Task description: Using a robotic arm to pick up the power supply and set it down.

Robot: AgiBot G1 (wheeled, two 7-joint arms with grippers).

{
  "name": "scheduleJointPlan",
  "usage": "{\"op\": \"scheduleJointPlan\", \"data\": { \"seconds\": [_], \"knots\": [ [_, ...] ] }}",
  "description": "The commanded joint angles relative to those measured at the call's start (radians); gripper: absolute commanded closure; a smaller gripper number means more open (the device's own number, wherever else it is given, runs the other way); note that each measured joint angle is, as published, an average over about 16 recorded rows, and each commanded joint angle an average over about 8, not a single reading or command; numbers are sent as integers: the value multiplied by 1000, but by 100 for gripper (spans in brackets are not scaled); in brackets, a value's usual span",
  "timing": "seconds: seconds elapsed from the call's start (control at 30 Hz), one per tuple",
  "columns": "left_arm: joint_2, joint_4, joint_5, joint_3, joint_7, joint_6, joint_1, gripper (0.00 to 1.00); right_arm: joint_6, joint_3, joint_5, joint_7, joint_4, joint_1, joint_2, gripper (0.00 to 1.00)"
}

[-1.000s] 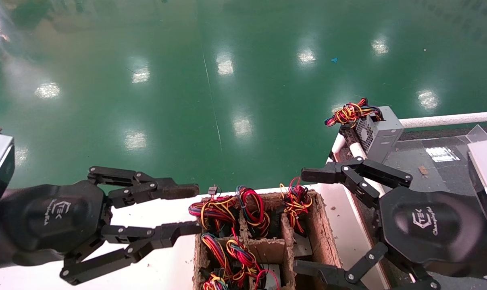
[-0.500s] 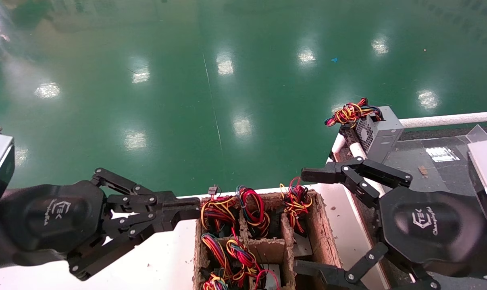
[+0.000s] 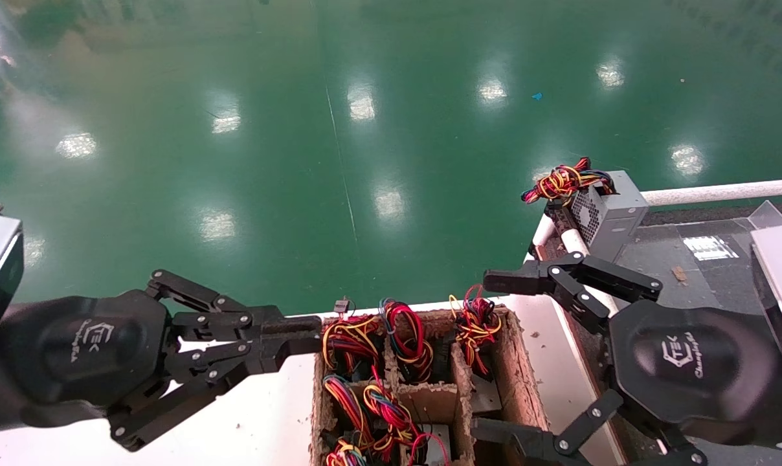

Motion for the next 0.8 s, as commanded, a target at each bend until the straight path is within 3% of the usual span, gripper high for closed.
{"op": "scheduleJointPlan", "data": {
  "seconds": [0.03, 0.37, 0.63, 0.8],
  "knots": [
    [0, 0, 0, 0, 0, 0, 0, 0, -2, 1, 3, 0, -1, -1, 0, 0],
    [0, 1, 0, 1, 1, 0, -1, 0, 84, -52, -146, 27, -7, 26, -16, 0],
    [0, 1, -1, 1, 1, 0, -1, 0, 254, -121, -347, 84, -39, 53, -80, 98],
    [0, 1, -1, 2, 1, 0, -1, 0, 309, -148, -407, 116, -82, 66, -117, 100]
  ]
}}
